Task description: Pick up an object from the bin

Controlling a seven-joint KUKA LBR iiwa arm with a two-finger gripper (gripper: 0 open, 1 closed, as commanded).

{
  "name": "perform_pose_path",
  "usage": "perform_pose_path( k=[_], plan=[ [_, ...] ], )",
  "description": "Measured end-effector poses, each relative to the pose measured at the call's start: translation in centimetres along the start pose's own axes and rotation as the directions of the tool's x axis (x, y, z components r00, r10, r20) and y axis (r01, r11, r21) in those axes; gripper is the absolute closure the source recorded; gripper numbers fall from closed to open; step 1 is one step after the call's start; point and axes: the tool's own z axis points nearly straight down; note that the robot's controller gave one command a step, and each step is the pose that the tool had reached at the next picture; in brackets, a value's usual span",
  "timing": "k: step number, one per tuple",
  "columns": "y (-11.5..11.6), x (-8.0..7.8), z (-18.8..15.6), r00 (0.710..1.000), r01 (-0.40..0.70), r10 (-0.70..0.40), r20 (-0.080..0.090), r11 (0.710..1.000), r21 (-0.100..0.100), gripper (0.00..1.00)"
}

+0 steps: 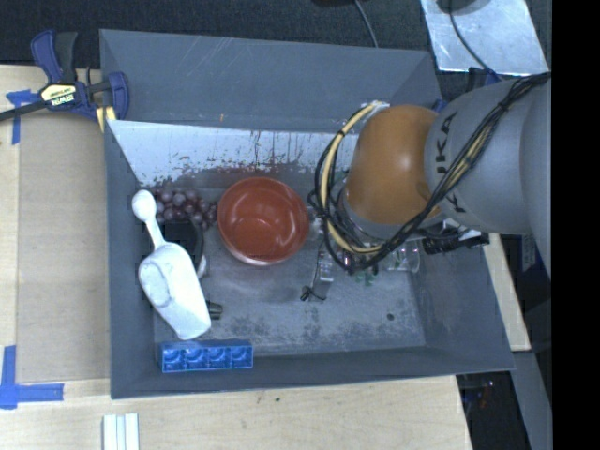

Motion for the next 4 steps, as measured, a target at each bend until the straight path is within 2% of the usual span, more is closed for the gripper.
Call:
perform_pose_path(
  k=[1, 2, 3, 4],
  plan=[
    [-0.3, -0.4, 3.9, 0.911, -0.412, 0.412, -0.006, 0.911, 0.003, 0.0],
    [0.4, -2.7, -5.2, 0.996, -0.088, 0.088, 0.002, 0.996, 0.001, 0.0],
    [1.4, -3.0, -4.7, 0.969, -0.245, 0.245, -0.006, 0.969, 0.003, 0.0],
    [1.7, -3.6, 0.3, 0.978, -0.21, 0.21, 0.008, 0.978, -0.002, 0.0]
  ],
)
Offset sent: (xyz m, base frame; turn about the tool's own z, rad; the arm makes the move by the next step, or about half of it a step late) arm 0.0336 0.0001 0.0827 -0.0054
